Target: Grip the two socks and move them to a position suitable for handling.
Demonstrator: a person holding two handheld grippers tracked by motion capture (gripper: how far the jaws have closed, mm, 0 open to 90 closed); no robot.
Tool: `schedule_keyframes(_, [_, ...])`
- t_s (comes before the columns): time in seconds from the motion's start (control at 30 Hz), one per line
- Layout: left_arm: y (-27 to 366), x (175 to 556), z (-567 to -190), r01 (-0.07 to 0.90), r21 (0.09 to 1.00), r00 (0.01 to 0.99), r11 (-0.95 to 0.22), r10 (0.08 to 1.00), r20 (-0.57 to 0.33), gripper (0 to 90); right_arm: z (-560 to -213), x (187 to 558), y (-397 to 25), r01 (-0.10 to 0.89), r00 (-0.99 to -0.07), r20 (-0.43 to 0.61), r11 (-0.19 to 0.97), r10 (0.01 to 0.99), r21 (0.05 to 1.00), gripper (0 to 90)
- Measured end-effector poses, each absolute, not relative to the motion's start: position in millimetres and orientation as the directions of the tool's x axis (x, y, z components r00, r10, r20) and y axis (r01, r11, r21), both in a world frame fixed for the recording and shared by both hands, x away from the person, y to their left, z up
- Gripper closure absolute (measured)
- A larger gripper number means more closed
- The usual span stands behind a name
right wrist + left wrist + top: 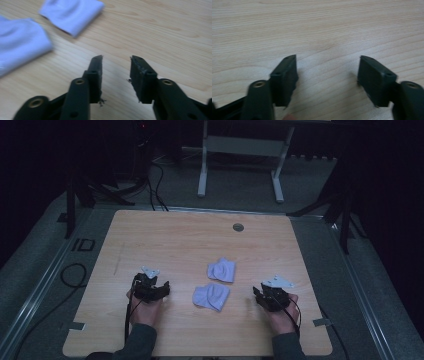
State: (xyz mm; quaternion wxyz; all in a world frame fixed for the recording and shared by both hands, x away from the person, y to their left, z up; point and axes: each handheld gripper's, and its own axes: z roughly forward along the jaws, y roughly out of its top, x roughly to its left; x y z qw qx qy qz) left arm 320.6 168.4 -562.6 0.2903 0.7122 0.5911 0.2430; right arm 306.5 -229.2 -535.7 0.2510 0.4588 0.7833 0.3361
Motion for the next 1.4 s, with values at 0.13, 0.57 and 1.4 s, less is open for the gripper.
schedule_keyframes(0.13, [170, 320, -561, 0.706, 0.698, 0.163, -0.119, 0.987, 0.002, 42.7, -532, 304, -220, 0.547, -0.498, -0.052, 0.359, 0.866, 0.757, 69.1])
schedule_keyframes(0.57, [165, 317, -556, 0.702, 0.699, 0.192, -0.137, 0.981, 0.000, 57.1, -534, 301, -178, 0.531, -0.624, -0.019, 0.442, 0.781, 0.723, 89.9])
schedule_keyframes(1.4, [145, 304, -545, 0.643, 0.735, 0.334, -0.216, 0.942, -0.015, 57.9, -553, 296, -128, 0.543, -0.688, -0.007, 0.521, 0.725, 0.658, 89.6])
